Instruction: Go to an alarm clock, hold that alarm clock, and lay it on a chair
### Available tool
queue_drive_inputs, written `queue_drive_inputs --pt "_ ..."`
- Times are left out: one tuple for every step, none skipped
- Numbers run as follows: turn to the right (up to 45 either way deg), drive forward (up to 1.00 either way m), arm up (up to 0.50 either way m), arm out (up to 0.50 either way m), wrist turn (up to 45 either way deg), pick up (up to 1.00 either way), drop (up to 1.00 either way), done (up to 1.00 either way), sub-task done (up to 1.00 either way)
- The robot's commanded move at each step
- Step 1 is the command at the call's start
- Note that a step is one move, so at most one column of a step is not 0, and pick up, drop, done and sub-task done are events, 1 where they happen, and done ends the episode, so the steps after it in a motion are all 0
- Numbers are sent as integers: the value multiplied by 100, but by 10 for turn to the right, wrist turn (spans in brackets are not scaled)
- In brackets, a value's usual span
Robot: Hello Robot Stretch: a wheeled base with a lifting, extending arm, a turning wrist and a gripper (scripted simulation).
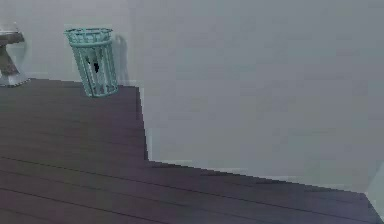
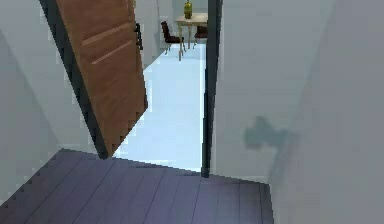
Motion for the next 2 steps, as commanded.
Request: queue_drive_inputs --pt "120 0 0 0 0 0 0 0 0" --pt "0 5 0 0 0 0 0 0 0"
